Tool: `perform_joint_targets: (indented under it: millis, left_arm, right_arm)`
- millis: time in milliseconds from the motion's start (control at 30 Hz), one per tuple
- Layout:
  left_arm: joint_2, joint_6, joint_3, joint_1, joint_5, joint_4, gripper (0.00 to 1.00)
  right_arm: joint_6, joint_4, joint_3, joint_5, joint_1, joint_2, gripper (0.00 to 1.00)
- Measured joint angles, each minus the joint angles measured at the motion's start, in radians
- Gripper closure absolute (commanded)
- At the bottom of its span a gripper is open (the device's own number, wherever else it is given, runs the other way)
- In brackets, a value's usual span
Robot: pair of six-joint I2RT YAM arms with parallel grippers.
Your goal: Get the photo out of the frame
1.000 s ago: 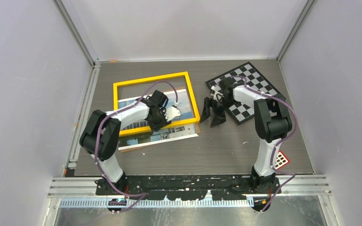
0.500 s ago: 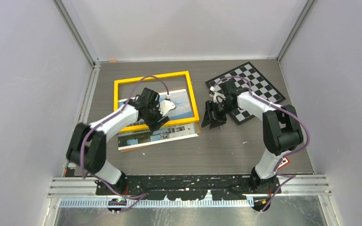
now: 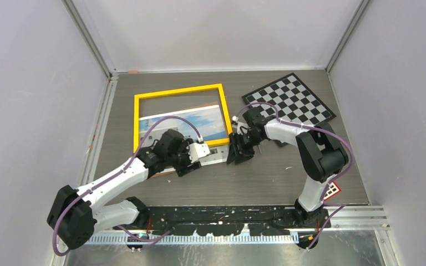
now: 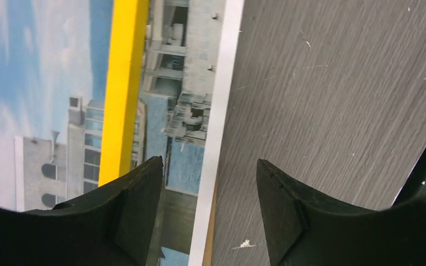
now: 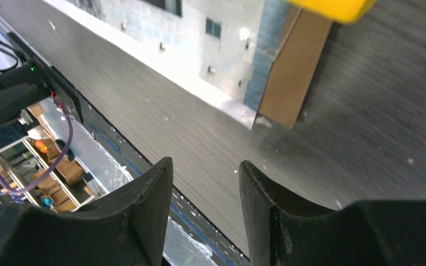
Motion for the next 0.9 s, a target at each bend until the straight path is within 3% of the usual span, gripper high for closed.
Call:
perform_joint_targets:
  millis: [233, 667, 900]
  left_arm:
    - [-0.001, 0.031, -0.054, -0.085, -0.087, 0.09, 0.36]
    - [-0.001, 0.042, -0.126, -0.113, -0.137, 0.208, 0.36]
    - [0.024, 0.058, -0.142, -0.124, -0.131, 0.231, 0.36]
  right_arm:
    - [0.093, 0.108, -0.022, 0.014, 0.001, 0.06, 0.55]
    - [0.295, 0.378, -0.169, -0.016, -0.001, 0.019, 0.6]
    - [0.322, 0.384, -0.191, 0.048, -0.008, -0.018, 0.6]
